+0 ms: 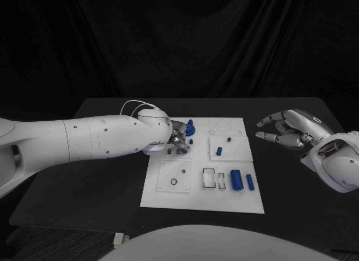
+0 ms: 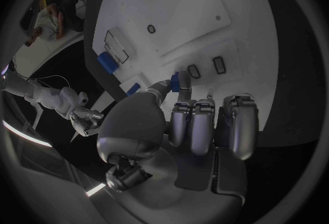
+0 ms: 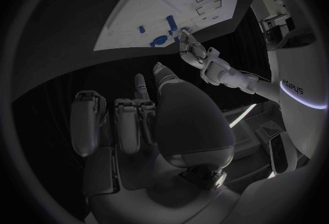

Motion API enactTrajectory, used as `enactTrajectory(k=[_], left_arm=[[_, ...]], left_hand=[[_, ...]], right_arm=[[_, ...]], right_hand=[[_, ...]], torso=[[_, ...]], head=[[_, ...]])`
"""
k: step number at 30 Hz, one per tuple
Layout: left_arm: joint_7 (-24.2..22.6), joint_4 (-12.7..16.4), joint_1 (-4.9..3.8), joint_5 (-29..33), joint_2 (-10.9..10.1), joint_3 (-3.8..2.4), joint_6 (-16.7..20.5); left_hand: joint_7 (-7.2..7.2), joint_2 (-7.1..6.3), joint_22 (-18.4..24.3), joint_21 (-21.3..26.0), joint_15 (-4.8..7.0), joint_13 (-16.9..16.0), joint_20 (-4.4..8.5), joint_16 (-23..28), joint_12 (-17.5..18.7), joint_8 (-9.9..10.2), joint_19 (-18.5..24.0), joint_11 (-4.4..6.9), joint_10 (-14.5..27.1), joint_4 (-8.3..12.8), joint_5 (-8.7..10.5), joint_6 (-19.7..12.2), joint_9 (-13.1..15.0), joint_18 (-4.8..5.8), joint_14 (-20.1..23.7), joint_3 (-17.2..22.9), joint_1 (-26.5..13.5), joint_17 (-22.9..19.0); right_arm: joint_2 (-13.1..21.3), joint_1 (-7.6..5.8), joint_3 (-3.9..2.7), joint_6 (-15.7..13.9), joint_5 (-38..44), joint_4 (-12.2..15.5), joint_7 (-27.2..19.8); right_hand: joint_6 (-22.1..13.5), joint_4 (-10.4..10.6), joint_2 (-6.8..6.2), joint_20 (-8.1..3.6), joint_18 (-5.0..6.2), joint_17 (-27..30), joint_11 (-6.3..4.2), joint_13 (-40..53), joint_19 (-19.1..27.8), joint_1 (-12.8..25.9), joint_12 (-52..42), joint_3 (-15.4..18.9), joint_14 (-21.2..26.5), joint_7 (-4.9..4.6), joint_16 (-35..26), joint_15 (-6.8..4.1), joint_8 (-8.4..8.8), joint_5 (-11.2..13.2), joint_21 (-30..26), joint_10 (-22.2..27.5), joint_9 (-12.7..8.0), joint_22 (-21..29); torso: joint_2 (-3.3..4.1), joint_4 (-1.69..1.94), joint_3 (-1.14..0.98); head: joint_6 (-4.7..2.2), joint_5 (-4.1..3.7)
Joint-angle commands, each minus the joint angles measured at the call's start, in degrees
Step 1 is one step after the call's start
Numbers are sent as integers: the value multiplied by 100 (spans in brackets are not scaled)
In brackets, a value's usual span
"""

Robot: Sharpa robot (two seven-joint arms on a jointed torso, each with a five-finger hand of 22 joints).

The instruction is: Assemble the parts on the task board

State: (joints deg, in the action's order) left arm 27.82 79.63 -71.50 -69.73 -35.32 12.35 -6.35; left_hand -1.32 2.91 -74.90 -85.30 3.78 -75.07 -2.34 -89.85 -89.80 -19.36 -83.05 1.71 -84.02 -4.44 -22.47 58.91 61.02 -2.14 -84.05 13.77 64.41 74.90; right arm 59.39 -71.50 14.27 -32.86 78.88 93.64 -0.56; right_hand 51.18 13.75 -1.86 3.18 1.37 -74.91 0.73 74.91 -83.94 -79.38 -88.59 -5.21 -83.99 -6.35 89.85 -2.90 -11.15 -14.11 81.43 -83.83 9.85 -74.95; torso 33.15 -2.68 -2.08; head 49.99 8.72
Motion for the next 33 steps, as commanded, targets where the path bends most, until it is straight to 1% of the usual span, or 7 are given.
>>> enactTrajectory(k=[1, 3, 7, 20, 25, 30, 33], left_arm=[[-26, 64, 11, 45, -27, -5, 45], [31, 109, 11, 138, -61, -5, 63], [108, 153, 11, 227, -116, -5, 114], [305, 254, 11, 282, -284, -5, 315], [353, 254, 11, 284, -318, -4, 424], [382, 264, 12, 285, -350, -4, 530], [394, 259, 12, 285, -351, -3, 569]], left_hand=[[21, -110, -891, 34, 51, -1493, 9, -15, -20, 33, 13, 48, -598, 123, -130, 74, 69, -3, -595, 365, -84, 1510], [25, -206, -908, 35, 55, -1493, 14, -15, -20, 45, 1, 52, -598, 177, -242, 134, 157, -1, -595, 680, -217, 1510], [40, -282, -925, 34, 68, -1493, 21, -15, -20, 32, -13, 71, -598, 227, -334, 216, 252, 2, -595, 935, -356, 1510], [36, -347, -932, 49, 81, -1493, 38, -15, -20, 142, -17, 75, -598, 269, -397, 238, 278, 1, -595, 1264, -568, 1510], [34, -336, -938, 46, 80, -1493, 38, -15, -20, 164, -24, 73, -598, 272, -395, 242, 268, 2, -595, 1305, -585, 1510], [27, -316, -949, 40, 82, -1493, 39, -15, -20, 199, -38, 72, -598, 272, -384, 246, 255, 6, -595, 1364, -610, 1510], [22, -315, -951, 40, 82, -1493, 39, -15, -20, 213, -41, 70, -598, 267, -368, 246, 251, 6, -595, 1379, -628, 1510]], right_arm=[[-2, 15, -4, 47, 34, -3, 69], [-2, 16, -4, 54, 34, -4, 75], [1, 17, -4, 67, 34, -6, 83], [39, 18, -4, 87, 34, 28, 94], [54, 18, -4, 103, 34, 36, 106], [57, 18, -4, 111, 34, 45, 113], [53, 18, -4, 115, 34, 47, 115]], right_hand=[[31, 22, -11, 31, 85, -1509, 8, 1247, -178, 54, 14, 0, -601, 8, 15, 7, 24, 14, -39, -425, -10, -1212], [32, 25, -5, 31, 84, -1509, 8, 1230, -179, 56, 25, -2, -601, 9, 15, 6, 24, 11, -37, -413, -10, -1212], [33, 25, 0, 31, 86, -1509, 6, 1211, -175, 55, 36, -5, -601, 10, 15, 6, 25, 4, -44, -400, -11, -1210], [48, 85, 12, 28, 88, -1509, 4, 1167, -172, 136, 63, 25, -601, 12, 15, 2, 31, 87, -55, -373, -21, -1207], [49, 87, 14, 27, 89, -1509, 4, 1138, -169, 138, 81, 26, -601, 13, 15, 2, 31, 93, -61, -352, -21, -1205], [48, 89, 21, 27, 101, -1509, 3, 1116, -147, 138, 94, 24, -601, 14, 15, 2, 33, 92, -107, -337, -22, -1190], [48, 89, 22, 27, 104, -1509, 3, 1111, -140, 138, 97, 23, -601, 15, 15, 1, 33, 92, -121, -334, -23, -1186]], torso=[[2, -3, 2], [2, 0, 2], [-1, 4, 0], [3, 7, 1], [0, 13, 4], [3, -3, 5], [-1, 0, 6]], head=[[1, -10], [1, -8], [1, 3], [1, 31], [1, 44], [1, 100], [1, 91]])
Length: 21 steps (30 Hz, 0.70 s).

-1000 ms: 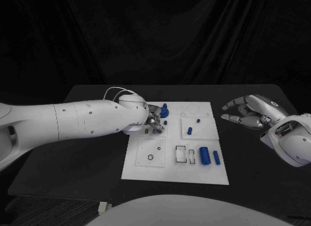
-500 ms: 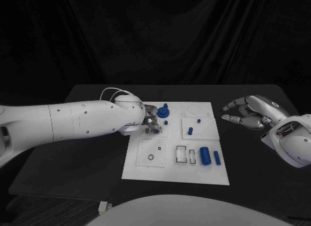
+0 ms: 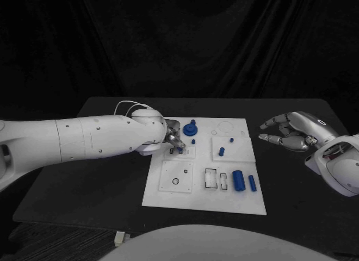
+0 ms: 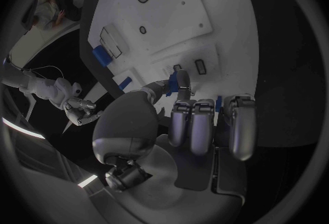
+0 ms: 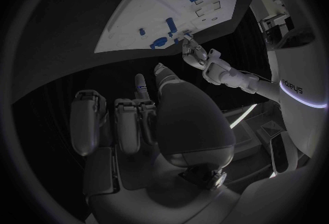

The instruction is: Assemble the parts on the task board

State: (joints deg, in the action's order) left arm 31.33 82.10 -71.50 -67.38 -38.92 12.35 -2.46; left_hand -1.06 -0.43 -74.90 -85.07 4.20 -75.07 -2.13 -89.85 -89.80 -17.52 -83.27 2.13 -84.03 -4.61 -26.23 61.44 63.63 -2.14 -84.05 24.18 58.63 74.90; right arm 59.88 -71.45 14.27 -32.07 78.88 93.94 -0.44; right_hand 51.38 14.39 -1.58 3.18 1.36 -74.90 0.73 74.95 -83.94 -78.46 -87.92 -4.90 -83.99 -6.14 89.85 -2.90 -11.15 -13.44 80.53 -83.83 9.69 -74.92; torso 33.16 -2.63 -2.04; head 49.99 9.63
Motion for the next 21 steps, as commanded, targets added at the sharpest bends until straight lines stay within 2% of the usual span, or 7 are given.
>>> enactTrajectory(k=[1, 3, 5, 21], left_arm=[[48, 5, 13, 51, 11, -3, 195], [52, -12, 16, 51, 15, -3, 232], [58, -23, 23, 51, 14, -3, 261], [91, 0, 140, 51, -13, -2, 303]], left_hand=[[-5, 20, -950, 19, 39, -1493, 18, -15, -20, 39, -17, 26, -597, 284, 21, -10, -12, 6, -595, 347, -56, 1510], [-7, 16, -955, 16, 39, -1493, 18, -15, -20, 52, -24, 25, -597, 291, 34, -18, -15, 7, -595, 358, -58, 1510], [-7, 16, -955, 16, 39, -1493, 18, -15, -20, 52, -24, 25, -597, 291, 34, -18, -15, 7, -595, 358, -58, 1510], [-11, 9, -943, 29, 37, -1493, 17, -15, -20, 74, -11, 21, -597, 294, 73, -18, -21, 3, -595, 373, -74, 1510]], right_arm=[[3, 13, -4, 39, 33, 17, 104], [1, 13, -4, 45, 33, 18, 104], [3, 13, -4, 48, 33, 20, 105], [50, 13, -4, 52, 33, 28, 120]], right_hand=[[27, 25, -2, 26, 106, -1510, 2, 1105, -139, 43, 31, -11, -601, -5, 15, 1, 35, 15, -35, -332, -8, -1187], [27, 10, 22, 20, 108, -1510, -5, 1093, -133, 5, 40, -41, -601, -1, 15, -7, 49, -168, -51, -329, -21, -1183], [29, 4, 26, 18, 109, -1510, -7, 1086, -132, -8, 44, -51, -601, 0, 15, -8, 53, -229, -56, -326, -25, -1182], [31, 1, 28, 17, 111, -1510, -8, 1072, -128, -15, 53, -58, -601, 0, 15, -10, 55, -265, -67, -318, -27, -1178]], torso=[[-4, -3, 1], [-5, -2, 1], [-6, -7, 3], [-8, -9, 3]], head=[[1, -1], [1, 5], [1, 9], [1, 29]])
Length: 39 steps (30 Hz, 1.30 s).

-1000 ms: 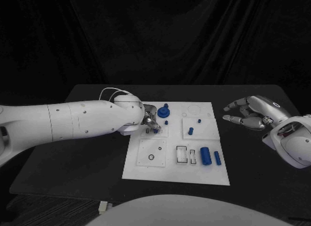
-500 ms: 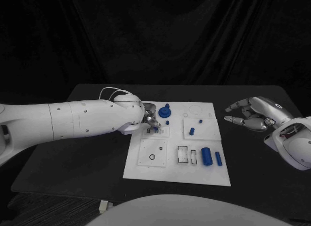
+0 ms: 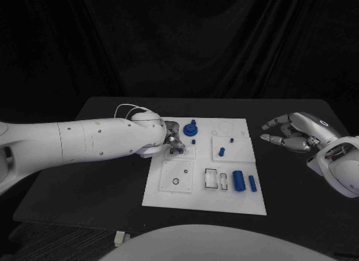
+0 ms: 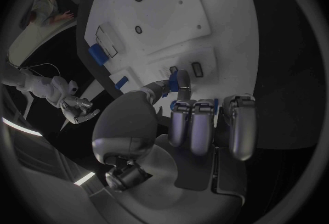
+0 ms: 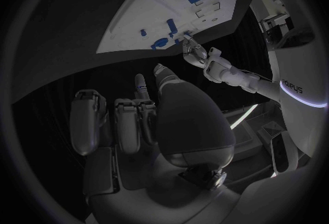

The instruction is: Assemble the parts on the task board

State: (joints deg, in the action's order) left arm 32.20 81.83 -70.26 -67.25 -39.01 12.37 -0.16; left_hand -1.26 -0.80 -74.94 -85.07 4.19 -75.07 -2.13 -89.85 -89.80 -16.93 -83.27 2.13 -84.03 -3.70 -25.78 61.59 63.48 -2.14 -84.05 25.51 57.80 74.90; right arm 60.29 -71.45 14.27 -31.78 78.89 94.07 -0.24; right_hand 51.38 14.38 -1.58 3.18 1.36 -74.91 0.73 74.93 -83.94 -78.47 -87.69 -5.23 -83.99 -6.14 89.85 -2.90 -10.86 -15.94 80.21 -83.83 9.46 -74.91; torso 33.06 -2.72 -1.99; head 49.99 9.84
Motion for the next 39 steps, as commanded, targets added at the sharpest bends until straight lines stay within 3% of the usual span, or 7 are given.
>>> enactTrajectory(k=[1, 23, 31, 39], left_arm=[[3, 35, 21, 37, -9, -4, 78], [-44, 100, 55, 37, -47, -4, 43], [-67, 63, 60, 37, -35, -4, 38], [-63, 44, 65, 37, -15, -4, -22]], left_hand=[[9, 46, -939, 29, 38, -1493, 17, -15, -20, 15, -11, 22, -597, 203, 28, -33, -6, 3, -595, 241, 9, 1510], [1, 58, -930, 46, 32, -1493, 13, -15, -20, 58, -2, 15, -597, 179, 96, -13, -17, -1, -595, 269, -46, 1510], [-6, 73, -925, 75, 24, -1493, 4, -15, -20, 171, 5, 5, -597, 101, 507, 23, -45, -6, -595, 226, -166, 1510], [-8, 79, -921, 81, 23, -1493, 3, -15, -20, 186, 10, 3, -597, 84, 551, 28, -50, -7, -595, 215, -182, 1510]], right_arm=[[7, 12, -4, 25, 33, 13, 101], [-6, 13, -3, 79, 33, -10, 120], [-9, 15, -3, 94, 33, -18, 126], [-14, 18, -3, 111, 33, -22, 135]], right_hand=[[32, 3, 28, 16, 112, -1509, -8, 1064, -126, -15, 36, -25, -601, 0, 15, -10, 26, -22, -40, -311, -6, -1178], [58, -8, 34, 14, 115, -1509, -11, 1047, -121, -36, 47, -42, -601, 5, 15, -12, 19, -86, -53, -302, -6, -1174], [58, -8, 34, 14, 115, -1509, -11, 1047, -121, -36, 47, -42, -601, 5, 15, -12, 19, -86, -53, -302, -6, -1174], [58, -8, 34, 14, 115, -1509, -11, 1047, -121, -36, 47, -42, -601, 5, 15, -12, 19, -86, -53, -302, -6, -1174]], torso=[[0, 4, -2], [3, 3, 0], [1, 4, -1], [1, 2, 1]], head=[[1, 8], [1, 39], [1, 39], [1, 39]])
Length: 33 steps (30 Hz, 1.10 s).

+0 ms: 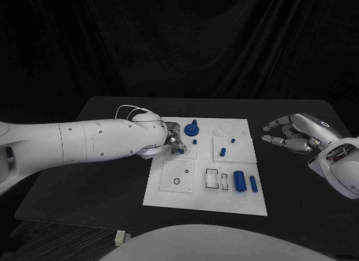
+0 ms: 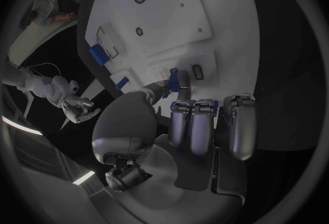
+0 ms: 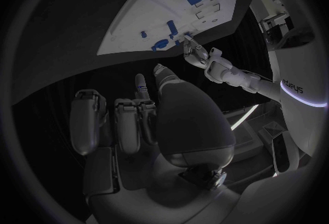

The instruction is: Assemble the parts on the task board

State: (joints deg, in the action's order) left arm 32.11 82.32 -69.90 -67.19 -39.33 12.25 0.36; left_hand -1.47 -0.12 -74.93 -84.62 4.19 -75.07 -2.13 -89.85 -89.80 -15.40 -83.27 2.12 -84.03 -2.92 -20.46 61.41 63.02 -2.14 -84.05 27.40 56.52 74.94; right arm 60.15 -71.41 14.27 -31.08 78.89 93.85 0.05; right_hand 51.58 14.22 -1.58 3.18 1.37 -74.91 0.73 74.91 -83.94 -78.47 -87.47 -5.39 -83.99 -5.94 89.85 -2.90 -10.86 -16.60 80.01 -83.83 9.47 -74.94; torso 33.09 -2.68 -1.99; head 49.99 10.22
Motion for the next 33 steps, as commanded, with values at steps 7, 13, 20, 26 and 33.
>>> enactTrajectory(k=[7, 13, 20, 26, 33], left_arm=[[-46, -9, 47, 32, 38, 7, -123], [-30, -9, 61, 32, 46, 7, -182], [-21, -4, 79, 32, 50, 7, -221], [-19, -1, 88, 32, 55, 7, -237], [-14, -5, 93, 32, 47, 7, -270]], left_hand=[[13, 19, -920, 40, 22, -1493, 3, -15, -20, 40, 13, 4, -597, -5, 37, 49, -8, -9, -595, 22, -63, 1506], [13, 19, -920, 40, 22, -1493, 3, -15, -20, 40, 13, 4, -597, -5, 37, 49, -8, -9, -595, 22, -63, 1506], [13, 24, -908, 53, 22, -1493, 3, -15, -20, 45, 27, 3, -597, -8, 44, 49, -10, -13, -595, 22, -64, 1506], [12, 27, -905, 58, 21, -1493, 2, -15, -20, 52, 31, 3, -597, -9, 52, 47, -13, -15, -595, 21, -65, 1506], [-10, -9, -902, 96, 1, -1493, -17, -15, -20, 217, 43, -21, -597, -236, 917, 114, -116, -19, -595, -274, -285, 1506]], right_arm=[[-1, 19, -4, 53, 33, -1, 117], [0, 22, -4, 62, 33, -2, 125], [-3, 28, -4, 79, 33, -11, 134], [-6, 35, -4, 87, 33, -17, 138], [-2, 40, -4, 96, 33, -19, 141]], right_hand=[[41, 9, 30, 13, 117, -1509, -11, 1037, -117, -34, 32, -27, -601, -16, 15, -13, 20, -38, -43, -294, -9, -1168], [41, 9, 30, 13, 117, -1509, -11, 1037, -117, -34, 32, -27, -601, -16, 15, -13, 20, -38, -43, -294, -9, -1168], [41, 9, 30, 13, 117, -1509, -11, 1037, -117, -34, 32, -27, -601, -16, 15, -13, 20, -38, -43, -294, -9, -1168], [41, 9, 30, 13, 117, -1509, -11, 1037, -117, -34, 32, -27, -601, -16, 15, -13, 20, -38, -43, -294, -9, -1168], [40, 11, 23, 12, 118, -1509, -11, 1030, -115, -30, 36, -26, -601, -17, 15, -14, 25, -49, -50, -290, -13, -1166]], torso=[[1, -2, 1], [0, -1, 0], [-2, 1, 0], [1, -1, 2], [0, 0, 2]], head=[[1, -10], [1, -14], [1, -25], [1, -13], [1, -4]])
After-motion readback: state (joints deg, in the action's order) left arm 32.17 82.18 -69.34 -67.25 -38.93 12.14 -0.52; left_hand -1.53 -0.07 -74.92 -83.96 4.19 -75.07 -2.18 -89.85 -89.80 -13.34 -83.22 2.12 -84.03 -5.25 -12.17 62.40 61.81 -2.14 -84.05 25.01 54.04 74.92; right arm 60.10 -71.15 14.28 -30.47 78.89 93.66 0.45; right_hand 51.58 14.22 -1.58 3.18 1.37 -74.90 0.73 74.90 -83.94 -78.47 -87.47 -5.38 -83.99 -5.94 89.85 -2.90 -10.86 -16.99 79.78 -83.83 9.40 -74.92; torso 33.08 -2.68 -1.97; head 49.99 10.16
